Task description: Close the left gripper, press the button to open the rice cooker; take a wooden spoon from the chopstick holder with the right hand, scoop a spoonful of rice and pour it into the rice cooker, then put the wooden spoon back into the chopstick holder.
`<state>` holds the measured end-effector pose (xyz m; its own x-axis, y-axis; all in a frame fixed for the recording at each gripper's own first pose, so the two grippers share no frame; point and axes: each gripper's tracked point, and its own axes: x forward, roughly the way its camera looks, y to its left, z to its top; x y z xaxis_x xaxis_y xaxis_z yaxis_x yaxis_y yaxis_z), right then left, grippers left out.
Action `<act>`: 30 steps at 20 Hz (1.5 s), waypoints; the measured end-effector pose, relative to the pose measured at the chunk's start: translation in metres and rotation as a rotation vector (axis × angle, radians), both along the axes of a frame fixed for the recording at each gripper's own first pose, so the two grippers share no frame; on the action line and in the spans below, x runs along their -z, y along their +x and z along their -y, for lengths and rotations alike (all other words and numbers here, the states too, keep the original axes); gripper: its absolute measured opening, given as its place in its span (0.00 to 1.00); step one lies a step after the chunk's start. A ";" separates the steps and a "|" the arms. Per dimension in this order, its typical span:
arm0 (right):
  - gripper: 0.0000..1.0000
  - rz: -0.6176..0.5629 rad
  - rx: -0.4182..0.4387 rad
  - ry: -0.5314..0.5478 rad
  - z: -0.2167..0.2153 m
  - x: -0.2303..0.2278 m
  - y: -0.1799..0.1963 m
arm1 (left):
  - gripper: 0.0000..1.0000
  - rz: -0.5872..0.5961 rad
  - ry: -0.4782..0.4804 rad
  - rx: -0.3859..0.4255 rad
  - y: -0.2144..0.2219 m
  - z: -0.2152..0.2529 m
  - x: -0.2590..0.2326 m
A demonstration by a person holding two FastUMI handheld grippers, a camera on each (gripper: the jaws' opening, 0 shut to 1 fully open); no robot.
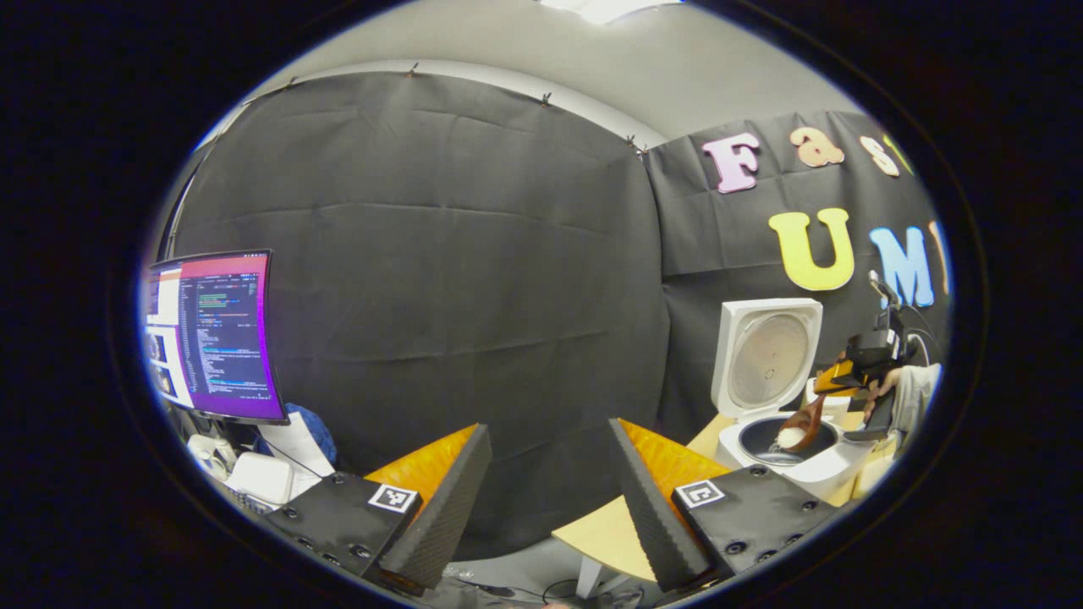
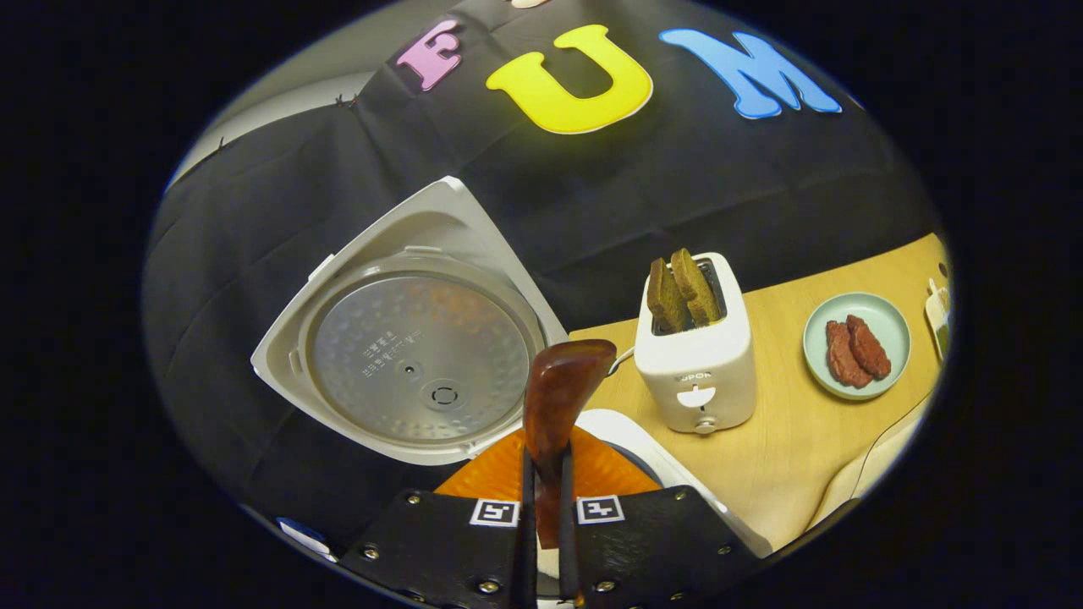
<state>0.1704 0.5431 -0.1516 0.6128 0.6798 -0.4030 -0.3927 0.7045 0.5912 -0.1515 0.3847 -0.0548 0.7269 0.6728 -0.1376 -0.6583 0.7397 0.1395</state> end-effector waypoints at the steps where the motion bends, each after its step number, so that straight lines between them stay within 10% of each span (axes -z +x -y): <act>1: 0.10 0.032 -0.008 -0.028 0.001 -0.005 0.000 | 0.99 -0.002 -0.001 0.002 0.000 0.000 0.000; 17: 0.10 0.527 -0.158 -0.332 0.008 -0.061 -0.025 | 0.95 0.009 0.004 0.055 0.004 0.008 -0.008; 30: 0.11 0.579 -0.131 -0.153 0.047 -0.140 -0.041 | 0.97 0.052 0.017 0.132 0.042 0.029 -0.028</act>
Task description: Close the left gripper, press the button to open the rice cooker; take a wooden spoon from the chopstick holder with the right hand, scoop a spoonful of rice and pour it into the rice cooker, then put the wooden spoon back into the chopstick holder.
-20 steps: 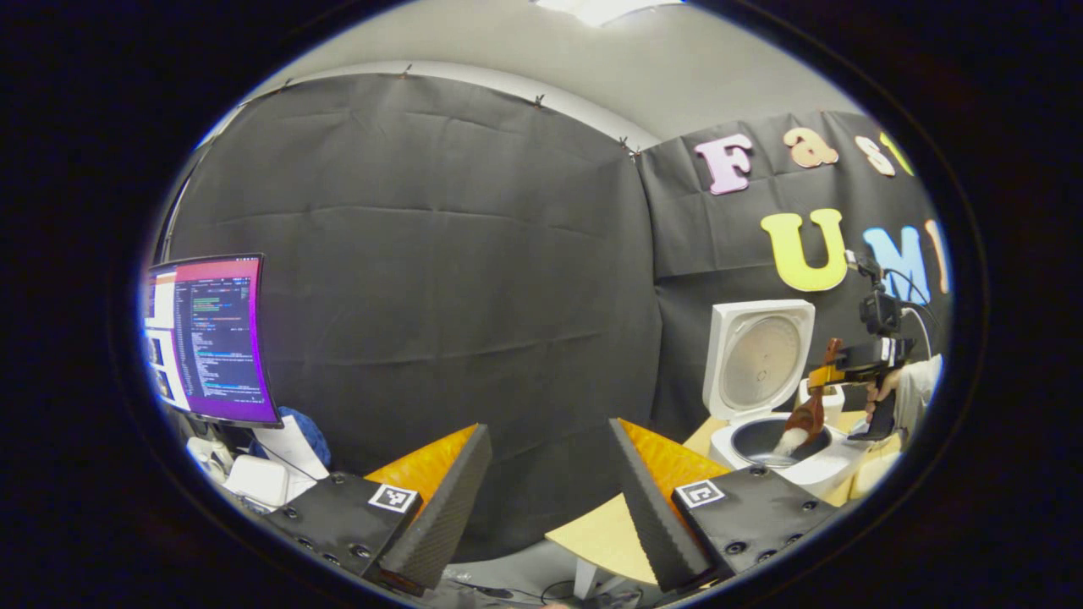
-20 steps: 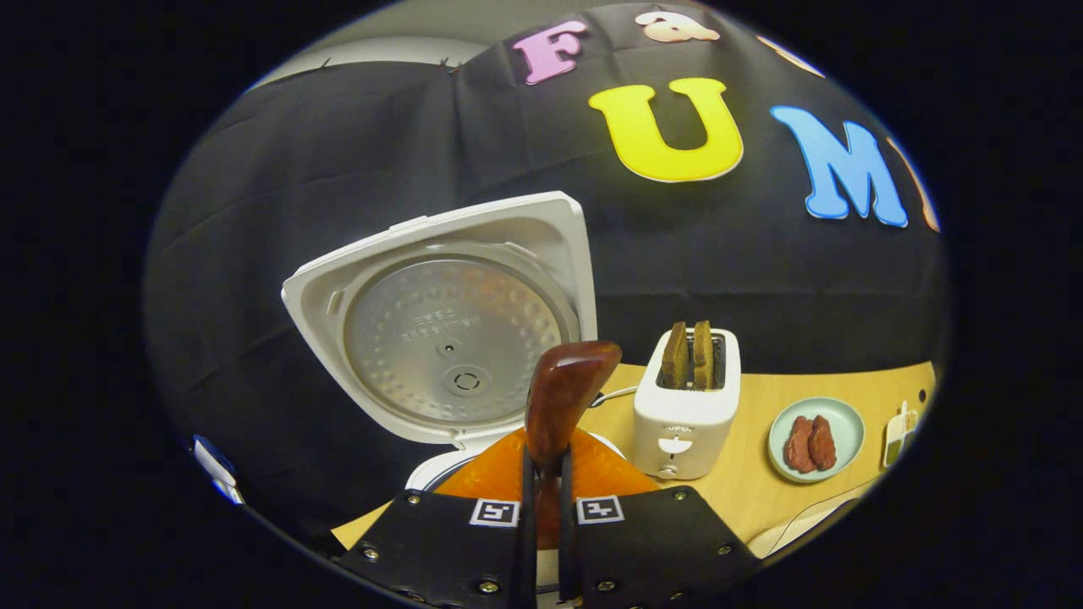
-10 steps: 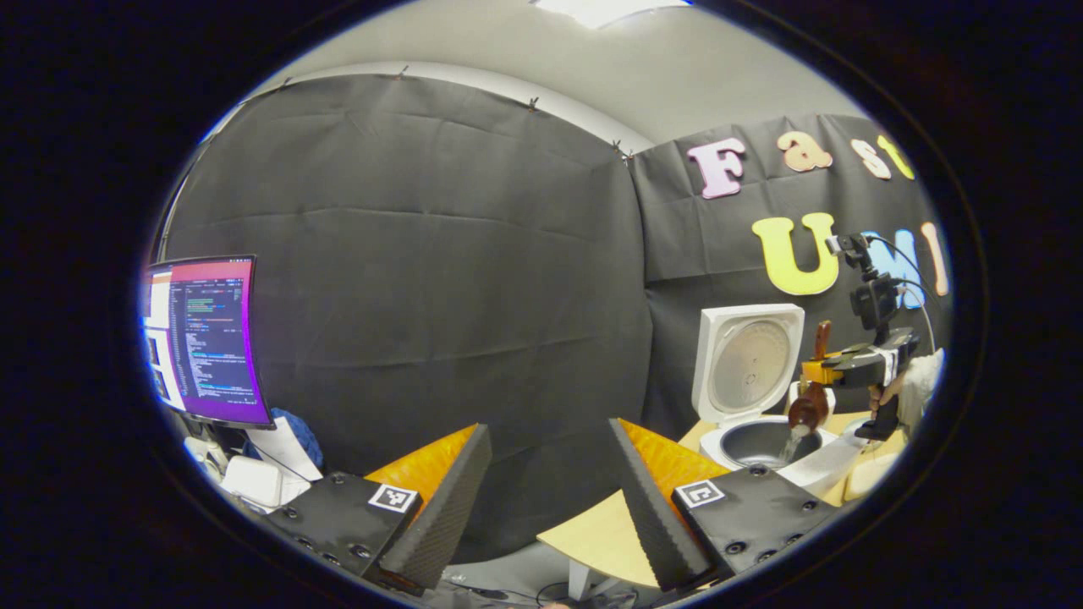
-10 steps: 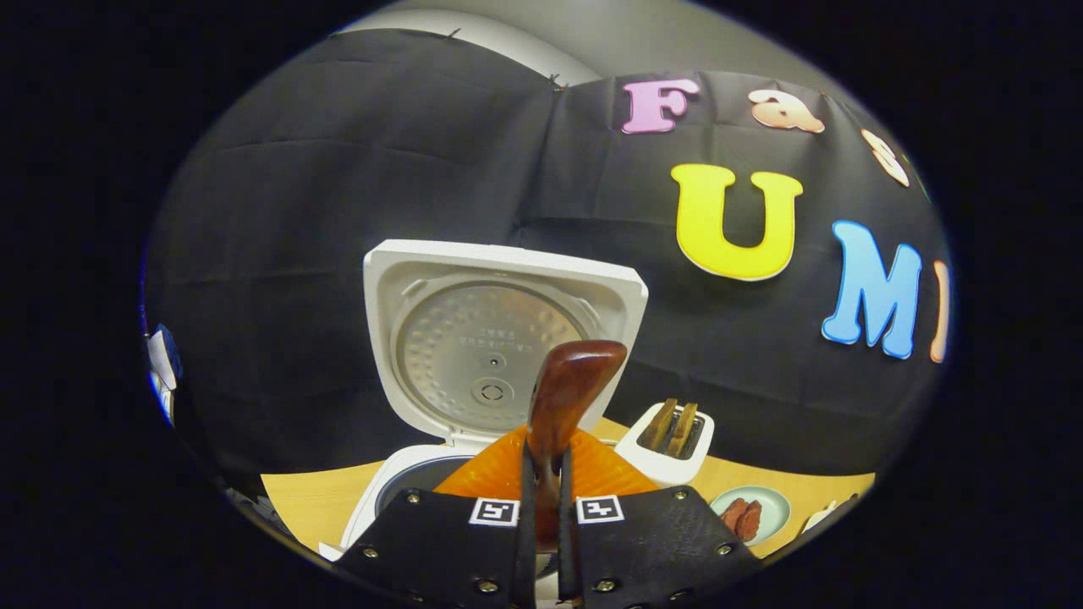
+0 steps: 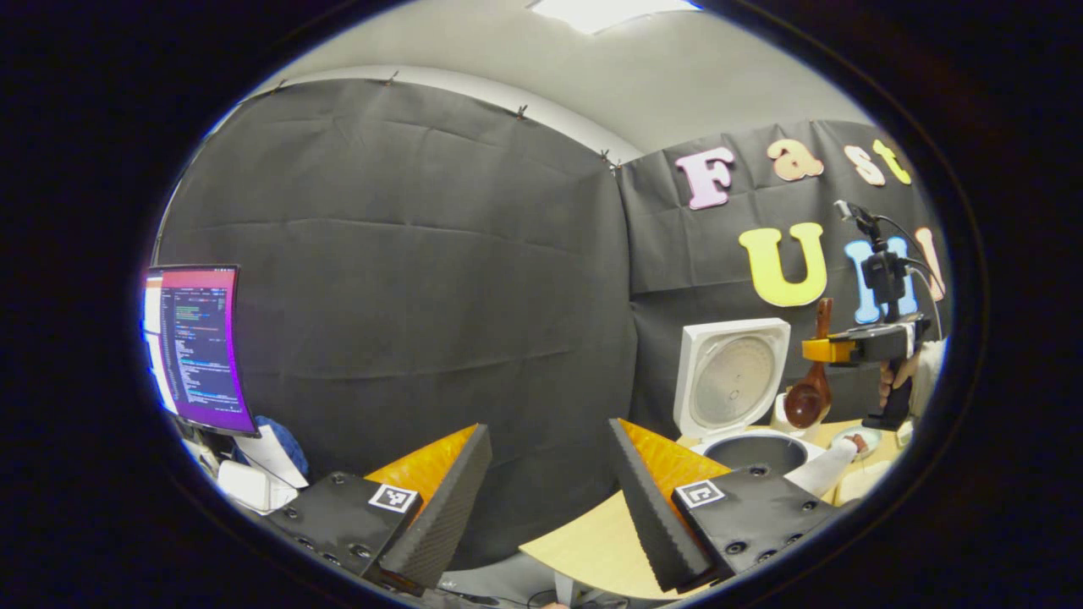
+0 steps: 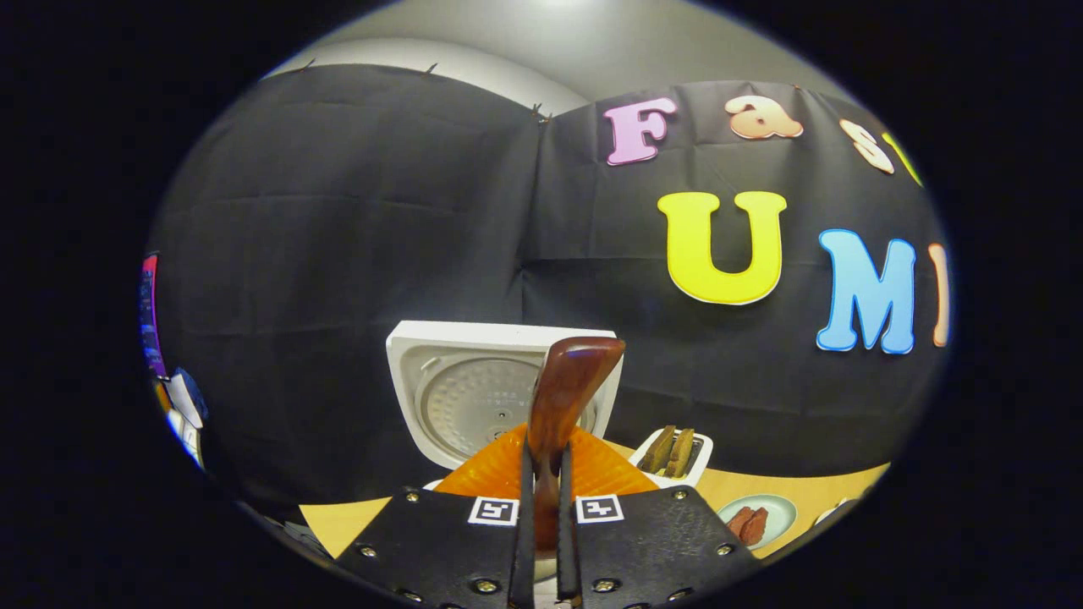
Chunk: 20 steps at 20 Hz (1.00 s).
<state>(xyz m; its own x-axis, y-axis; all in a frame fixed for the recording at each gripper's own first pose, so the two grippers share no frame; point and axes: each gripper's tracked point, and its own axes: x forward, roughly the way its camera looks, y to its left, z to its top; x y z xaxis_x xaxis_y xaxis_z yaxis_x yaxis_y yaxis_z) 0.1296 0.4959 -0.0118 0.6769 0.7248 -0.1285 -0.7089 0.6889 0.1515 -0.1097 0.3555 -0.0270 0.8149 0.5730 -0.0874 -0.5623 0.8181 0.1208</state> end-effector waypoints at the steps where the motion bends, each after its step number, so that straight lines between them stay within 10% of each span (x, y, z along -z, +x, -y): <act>1: 0.11 -0.011 0.003 0.018 0.008 -0.007 0.000 | 0.99 0.005 0.002 0.013 0.006 0.004 -0.003; 20: 0.11 -0.102 0.420 0.048 0.299 0.005 0.043 | 0.99 0.058 -0.052 0.340 0.133 0.168 -0.015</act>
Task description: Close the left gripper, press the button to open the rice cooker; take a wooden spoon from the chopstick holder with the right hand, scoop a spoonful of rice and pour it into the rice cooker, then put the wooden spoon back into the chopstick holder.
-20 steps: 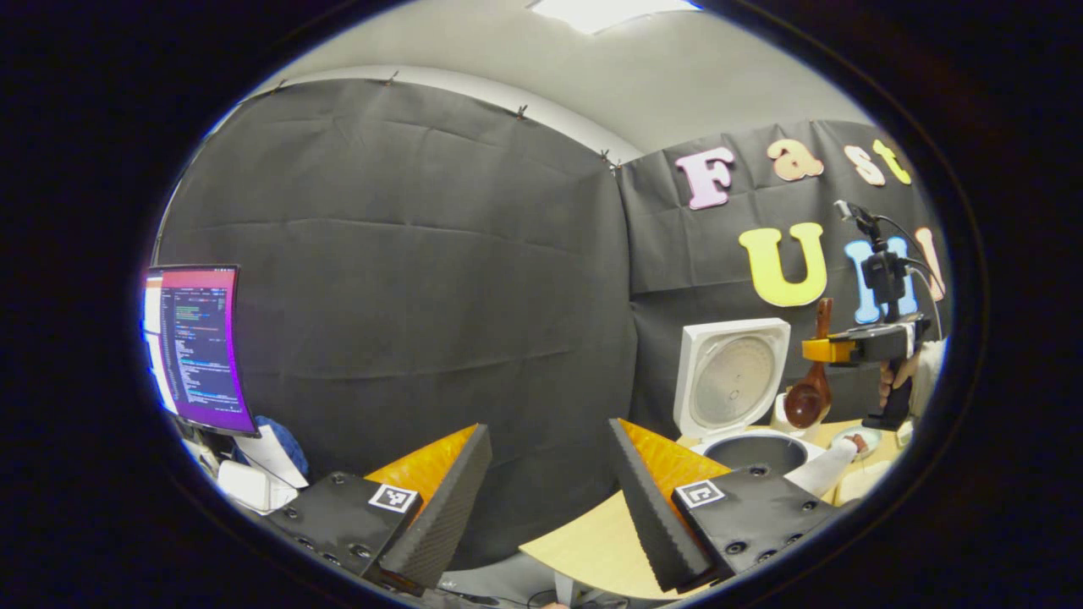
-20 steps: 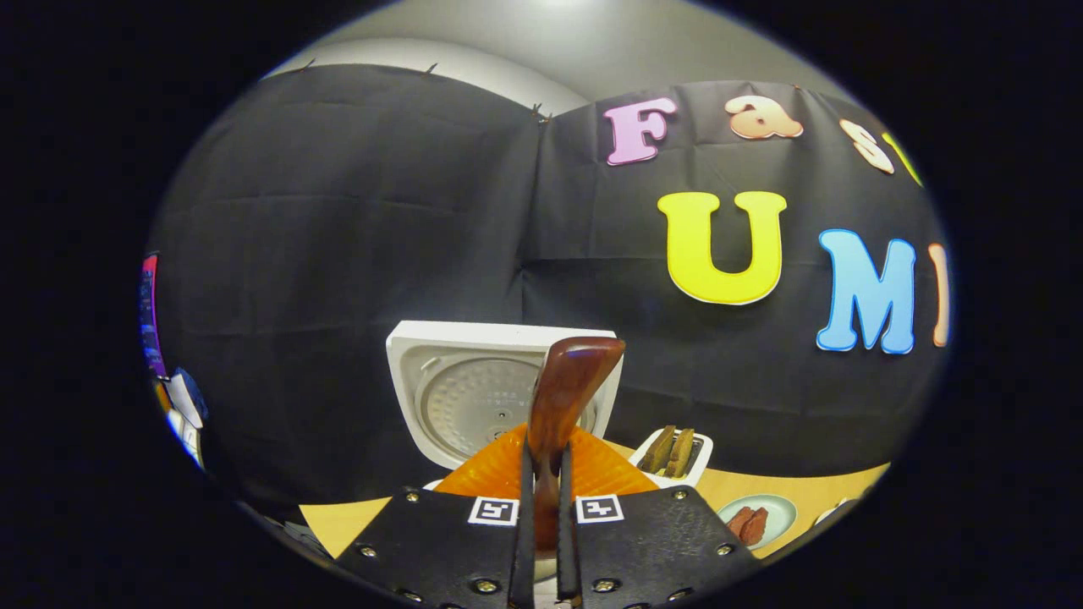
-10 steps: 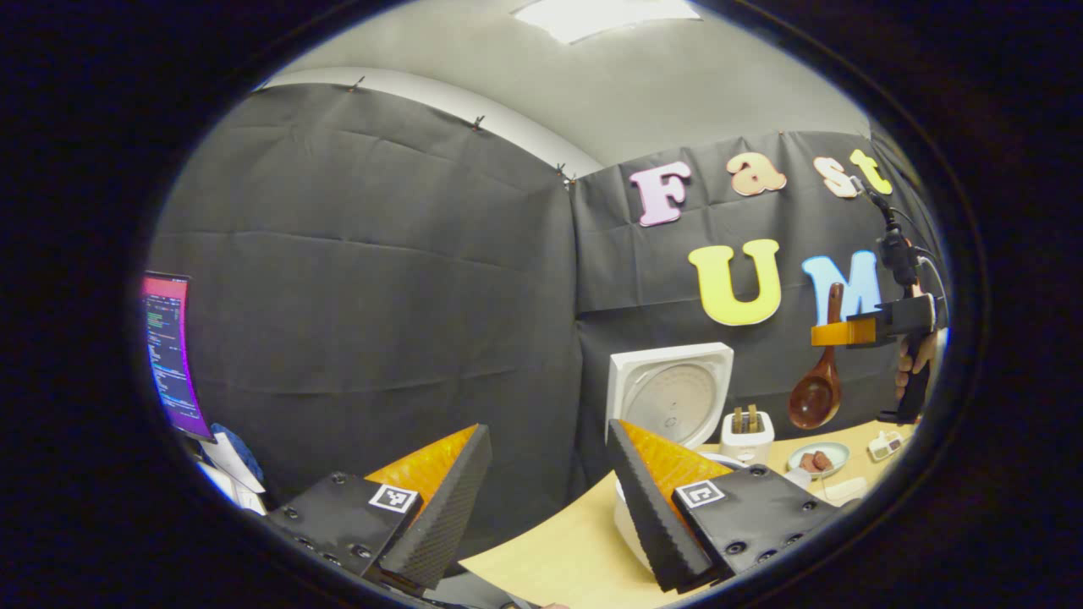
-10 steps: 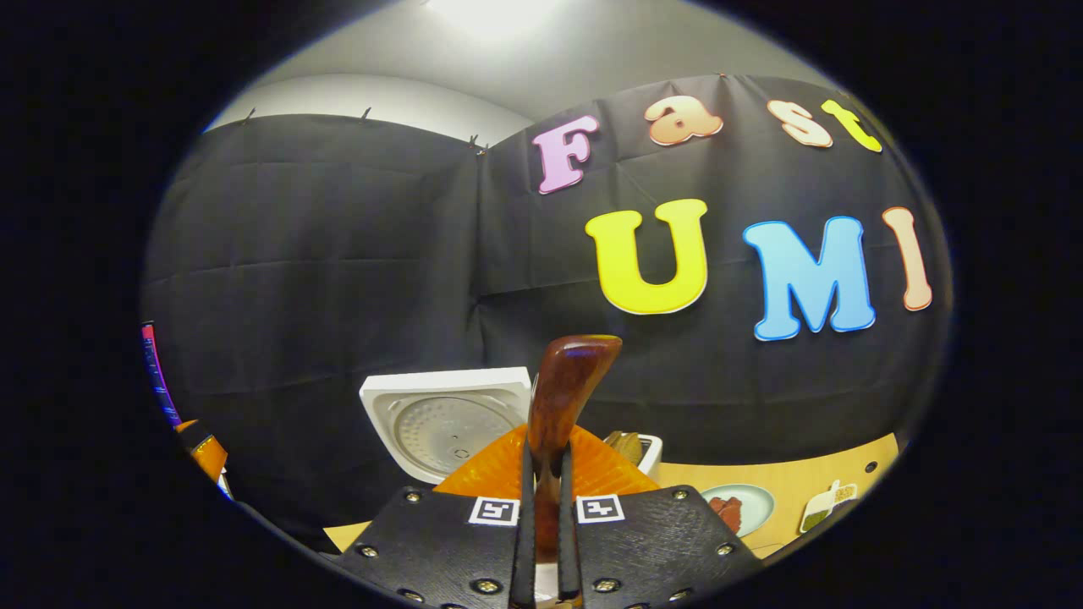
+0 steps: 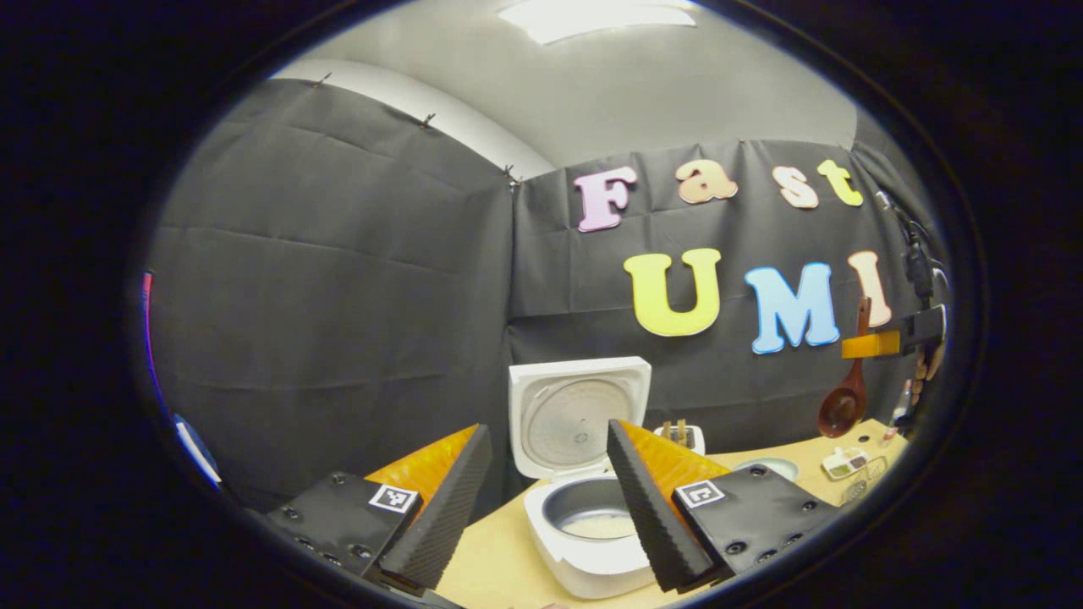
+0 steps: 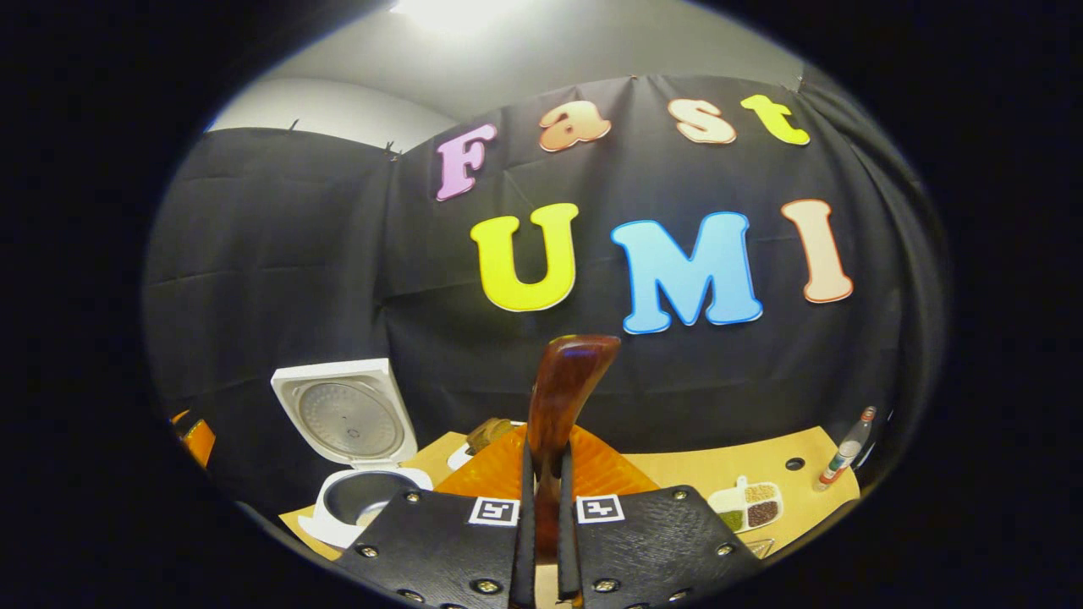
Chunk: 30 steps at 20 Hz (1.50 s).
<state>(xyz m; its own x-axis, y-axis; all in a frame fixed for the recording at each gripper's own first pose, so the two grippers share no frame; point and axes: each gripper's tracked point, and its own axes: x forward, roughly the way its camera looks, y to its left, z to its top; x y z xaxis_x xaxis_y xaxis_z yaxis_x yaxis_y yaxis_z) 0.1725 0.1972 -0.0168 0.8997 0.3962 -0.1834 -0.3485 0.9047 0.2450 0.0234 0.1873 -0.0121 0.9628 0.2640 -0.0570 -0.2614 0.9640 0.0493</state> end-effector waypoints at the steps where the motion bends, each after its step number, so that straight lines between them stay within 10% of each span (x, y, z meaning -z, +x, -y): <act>1: 0.11 -0.005 0.024 -0.004 0.015 0.002 -0.001 | 0.99 0.001 -0.002 0.010 0.003 0.007 -0.001; 16: 0.11 -0.180 0.295 -0.067 0.192 0.115 0.003 | 0.99 -0.006 0.028 0.080 0.027 0.077 -0.020; 30: 0.11 -0.385 0.333 -0.017 0.211 0.231 -0.014 | 0.91 -0.015 0.100 0.062 0.019 0.093 -0.034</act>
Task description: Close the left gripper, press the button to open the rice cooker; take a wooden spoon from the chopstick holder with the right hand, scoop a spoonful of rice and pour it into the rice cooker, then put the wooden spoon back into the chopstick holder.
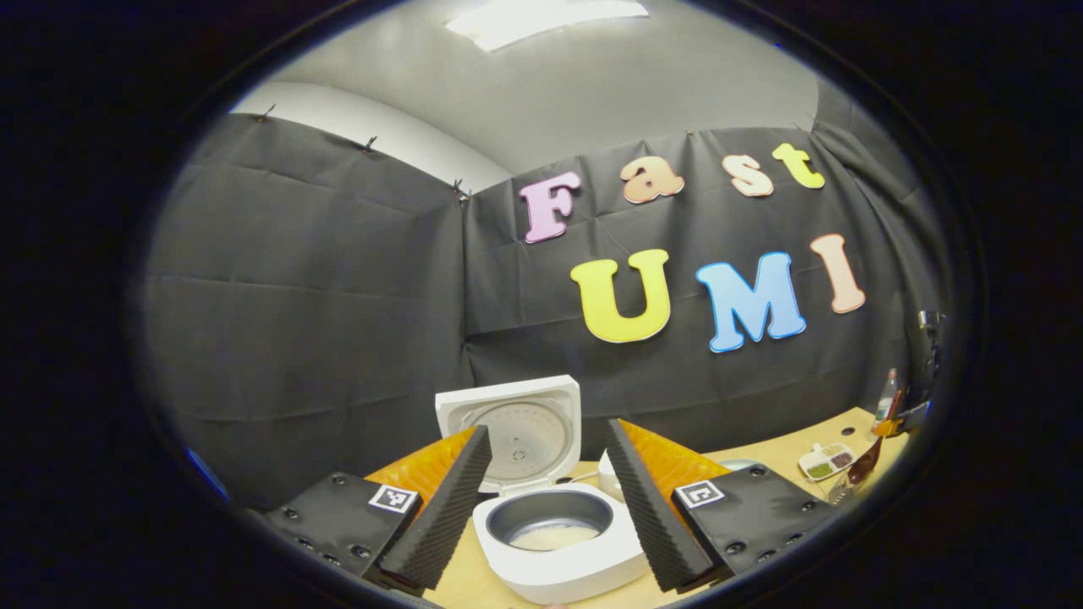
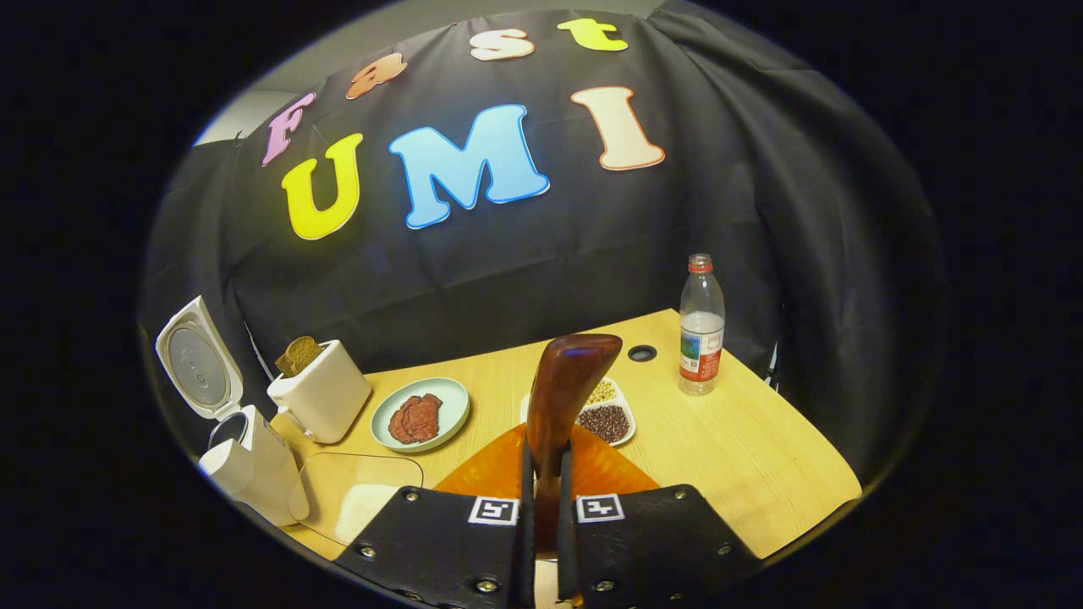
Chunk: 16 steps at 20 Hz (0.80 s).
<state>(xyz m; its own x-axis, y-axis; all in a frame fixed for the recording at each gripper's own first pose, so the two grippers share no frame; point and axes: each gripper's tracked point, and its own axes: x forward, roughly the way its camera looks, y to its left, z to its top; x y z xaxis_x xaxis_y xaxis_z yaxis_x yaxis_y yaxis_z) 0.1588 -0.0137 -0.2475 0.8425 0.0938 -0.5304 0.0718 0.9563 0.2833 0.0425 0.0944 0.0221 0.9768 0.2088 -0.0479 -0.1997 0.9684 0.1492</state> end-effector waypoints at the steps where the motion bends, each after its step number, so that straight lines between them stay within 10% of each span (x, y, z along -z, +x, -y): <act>1: 0.11 -0.014 -0.002 0.001 0.000 0.005 -0.002 | 0.92 -0.001 -0.001 -0.005 -0.001 -0.001 -0.001; 8: 0.21 -0.042 -0.008 -0.010 0.005 0.016 -0.018 | 0.95 -0.006 -0.012 -0.018 0.008 -0.003 0.003; 11: 0.85 0.009 0.011 -0.098 0.024 -0.011 -0.024 | 0.91 -0.012 -0.026 -0.027 0.020 -0.006 0.003; 16: 0.98 0.140 0.035 -0.215 0.049 -0.077 -0.037 | 0.92 -0.010 -0.050 -0.039 0.047 -0.016 -0.002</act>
